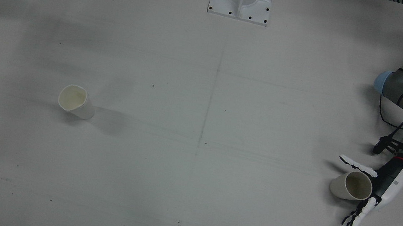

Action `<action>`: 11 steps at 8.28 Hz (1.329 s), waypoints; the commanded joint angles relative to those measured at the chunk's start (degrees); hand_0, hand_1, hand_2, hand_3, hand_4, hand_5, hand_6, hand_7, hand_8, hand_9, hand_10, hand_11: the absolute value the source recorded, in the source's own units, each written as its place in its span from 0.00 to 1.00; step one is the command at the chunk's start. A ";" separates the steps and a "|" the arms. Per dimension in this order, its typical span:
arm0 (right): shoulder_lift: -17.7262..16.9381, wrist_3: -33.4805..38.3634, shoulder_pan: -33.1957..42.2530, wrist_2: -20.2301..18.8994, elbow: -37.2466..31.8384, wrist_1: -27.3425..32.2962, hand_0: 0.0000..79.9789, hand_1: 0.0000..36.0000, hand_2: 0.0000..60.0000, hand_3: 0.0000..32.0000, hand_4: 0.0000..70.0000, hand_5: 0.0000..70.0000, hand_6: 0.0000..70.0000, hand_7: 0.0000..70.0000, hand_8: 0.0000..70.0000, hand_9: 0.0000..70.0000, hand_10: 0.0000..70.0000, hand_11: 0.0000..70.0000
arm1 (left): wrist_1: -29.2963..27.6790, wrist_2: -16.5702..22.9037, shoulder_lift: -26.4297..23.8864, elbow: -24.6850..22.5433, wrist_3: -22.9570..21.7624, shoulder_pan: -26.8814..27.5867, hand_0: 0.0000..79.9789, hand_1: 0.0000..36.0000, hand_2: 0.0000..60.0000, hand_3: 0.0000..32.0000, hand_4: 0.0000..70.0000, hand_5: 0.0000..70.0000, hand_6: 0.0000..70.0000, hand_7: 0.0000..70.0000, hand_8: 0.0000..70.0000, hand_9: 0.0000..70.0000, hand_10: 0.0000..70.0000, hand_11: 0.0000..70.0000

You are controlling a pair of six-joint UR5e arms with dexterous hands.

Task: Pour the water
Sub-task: 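Close the left hand around the beige cup's side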

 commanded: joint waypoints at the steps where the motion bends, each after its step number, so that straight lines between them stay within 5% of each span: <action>1: -0.01 -0.06 0.00 0.00 0.03 0.06 0.54 0.24 0.06 0.00 0.05 0.09 0.00 0.00 0.01 0.00 0.00 0.00 | 0.10 0.00 -0.03 -0.01 -0.34 -0.21 0.71 0.66 0.04 0.06 0.06 0.02 0.03 0.04 0.00 0.00 0.06 0.13; 6: -0.01 0.03 0.00 0.00 0.03 0.06 0.53 0.24 0.06 0.00 0.04 0.09 0.00 0.00 0.01 0.00 0.00 0.00 | 0.19 0.00 0.33 -0.28 -0.34 -0.21 0.88 0.88 0.16 0.00 0.13 0.22 0.05 0.05 0.00 0.00 0.08 0.16; 8: -0.01 0.03 0.00 0.00 0.03 0.06 0.53 0.24 0.06 0.00 0.04 0.09 0.00 0.00 0.00 0.00 0.00 0.00 | 0.45 0.09 0.24 -0.36 -0.17 -0.12 0.85 0.97 0.44 0.00 0.28 0.49 0.05 0.04 0.00 0.00 0.09 0.17; 9: -0.01 0.03 0.00 0.00 0.03 0.06 0.53 0.23 0.06 0.00 0.04 0.09 0.00 0.00 0.01 0.00 0.00 0.00 | 0.80 0.09 0.15 -0.45 -0.17 -0.12 0.83 0.99 0.56 0.00 0.37 0.48 0.04 0.03 0.00 0.00 0.09 0.17; 10: -0.01 0.03 0.00 0.00 0.03 0.06 0.53 0.24 0.06 0.00 0.04 0.09 0.00 0.00 0.01 0.00 0.00 0.00 | 1.41 0.09 0.06 -0.63 -0.08 -0.12 0.86 0.94 0.45 0.00 0.53 0.41 0.05 0.04 0.01 0.00 0.08 0.15; 11: 0.08 0.03 0.00 0.00 -0.06 0.06 0.53 0.23 0.06 0.00 0.04 0.09 0.00 0.00 0.01 0.00 0.00 0.00 | 2.03 0.09 0.06 -1.24 -0.08 -0.21 0.86 0.88 0.31 0.00 0.56 0.47 0.05 0.03 0.01 0.00 0.07 0.14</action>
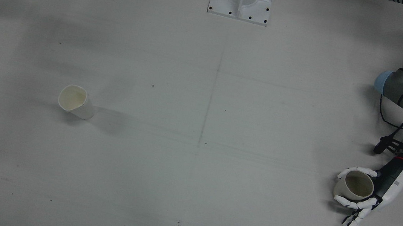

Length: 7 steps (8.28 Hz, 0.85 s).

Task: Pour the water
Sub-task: 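Close the left hand around the beige cup's side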

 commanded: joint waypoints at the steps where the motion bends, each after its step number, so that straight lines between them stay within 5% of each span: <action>1: 0.08 -0.09 0.00 0.00 0.00 -0.09 0.53 0.23 0.06 0.00 0.04 0.09 0.00 0.00 0.00 0.00 0.00 0.00 | 1.55 0.01 -0.08 -1.02 -0.19 -0.34 0.81 0.82 0.22 0.00 0.52 0.47 0.04 0.03 0.00 0.00 0.08 0.15; 4: 0.08 0.00 -0.09 0.09 0.00 -0.09 0.53 0.23 0.06 0.00 0.05 0.09 0.00 0.00 0.01 0.00 0.00 0.00 | 3.39 0.01 0.01 -3.47 -0.45 -1.82 0.70 0.67 0.27 0.00 0.46 0.69 0.09 0.10 0.00 0.00 0.10 0.17; 5: 0.08 0.00 -0.09 0.09 0.00 -0.09 0.53 0.24 0.06 0.00 0.05 0.10 0.00 0.00 0.00 0.00 0.00 0.00 | 4.27 0.01 0.01 -4.09 -0.45 -2.36 0.68 0.67 0.43 0.00 0.47 0.82 0.12 0.14 0.01 0.01 0.11 0.18; 6: 0.08 0.09 0.00 0.09 0.09 0.00 0.54 0.24 0.06 0.00 0.05 0.10 0.00 0.00 0.00 0.00 0.00 0.00 | 4.36 0.01 0.10 -4.27 -0.45 -2.45 0.63 0.90 1.00 0.00 0.44 0.89 0.14 0.16 0.01 0.01 0.12 0.20; 7: 0.08 0.09 0.00 0.09 0.09 0.00 0.54 0.24 0.06 0.00 0.05 0.10 0.00 0.00 0.00 0.00 0.00 0.00 | 4.71 0.01 0.19 -4.45 -0.45 -2.45 0.60 1.00 1.00 0.00 0.45 0.92 0.14 0.17 0.01 0.01 0.13 0.21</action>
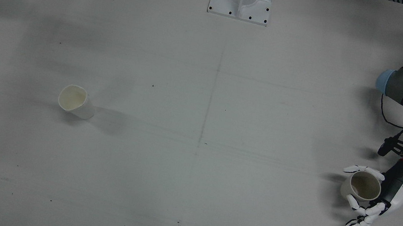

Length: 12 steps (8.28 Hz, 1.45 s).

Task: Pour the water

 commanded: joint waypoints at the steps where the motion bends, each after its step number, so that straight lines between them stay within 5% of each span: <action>1: 0.00 0.07 0.06 0.01 0.05 0.06 0.54 0.24 0.06 0.00 0.05 0.10 0.00 0.00 0.00 0.00 0.00 0.00 | 0.92 0.00 0.24 -0.87 -0.09 -0.61 0.56 1.00 1.00 0.00 0.44 0.93 0.14 0.16 0.01 0.01 0.13 0.21; 5: 0.44 0.94 -0.02 0.10 1.54 -0.11 0.53 0.23 0.06 0.00 0.05 0.10 0.00 0.00 0.00 0.00 0.00 0.00 | 4.25 -0.09 3.83 -8.22 -5.44 -3.58 0.37 1.00 1.00 0.00 0.40 0.97 0.15 0.16 0.02 0.01 0.14 0.24; 7: 8.22 0.42 -3.07 1.49 1.11 -0.46 0.55 0.25 0.07 0.00 0.07 0.12 0.00 0.00 0.00 0.00 0.00 0.00 | 7.23 0.61 5.86 -14.73 -7.10 -5.44 0.42 1.00 1.00 0.00 0.40 0.93 0.13 0.13 0.01 0.01 0.14 0.23; 9: 9.23 0.25 -18.05 13.39 1.72 -0.29 0.58 0.34 0.09 0.00 0.03 0.11 0.00 0.00 0.01 0.00 0.00 0.00 | 8.48 0.79 5.87 -15.28 -10.18 -5.53 0.41 1.00 1.00 0.00 0.42 0.92 0.14 0.14 0.01 0.01 0.13 0.22; 10: 9.84 -1.76 -24.31 18.50 1.11 -0.20 0.59 0.36 0.09 0.00 0.04 0.11 0.00 0.00 0.00 0.00 0.00 0.00 | 8.74 4.79 5.78 -15.02 -12.02 -5.70 0.44 1.00 1.00 0.00 0.42 0.93 0.13 0.13 0.01 0.01 0.13 0.22; 12: 13.26 -7.65 -30.58 20.05 1.19 -0.20 0.60 0.42 0.12 0.00 0.04 0.08 0.00 0.00 0.01 0.00 0.00 0.03 | 8.83 9.39 5.78 -15.20 -13.53 -10.95 0.49 1.00 1.00 0.00 0.42 0.95 0.13 0.12 0.01 0.00 0.12 0.21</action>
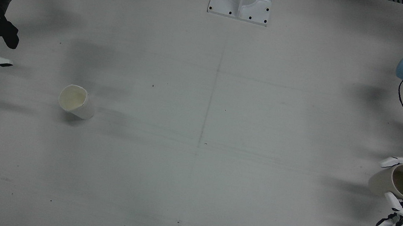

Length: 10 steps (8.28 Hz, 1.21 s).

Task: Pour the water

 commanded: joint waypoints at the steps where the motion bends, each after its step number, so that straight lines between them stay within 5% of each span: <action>1: 2.37 -5.72 -9.32 3.49 0.13 0.04 0.60 0.42 0.11 0.00 0.04 0.07 0.00 0.00 0.01 0.00 0.01 0.03 | 0.24 5.87 -0.08 -0.25 -1.97 -4.75 0.48 1.00 1.00 0.00 0.42 0.93 0.13 0.12 0.01 0.00 0.12 0.20; 5: -1.32 -5.64 -12.23 3.31 -0.40 0.04 0.63 0.47 0.07 0.00 0.00 0.04 0.00 0.00 0.00 0.00 0.00 0.01 | 0.24 5.88 0.09 -0.08 -1.98 -5.10 0.49 1.00 1.00 0.00 0.42 0.93 0.13 0.13 0.01 0.01 0.13 0.21; 10: -0.63 -5.46 -16.45 4.19 -2.95 0.57 0.61 0.44 0.06 0.00 0.00 0.01 0.00 0.00 0.00 0.00 0.00 0.00 | -0.02 5.80 1.15 0.45 -1.98 -5.10 0.50 1.00 1.00 0.00 0.42 0.93 0.14 0.13 0.01 0.00 0.13 0.22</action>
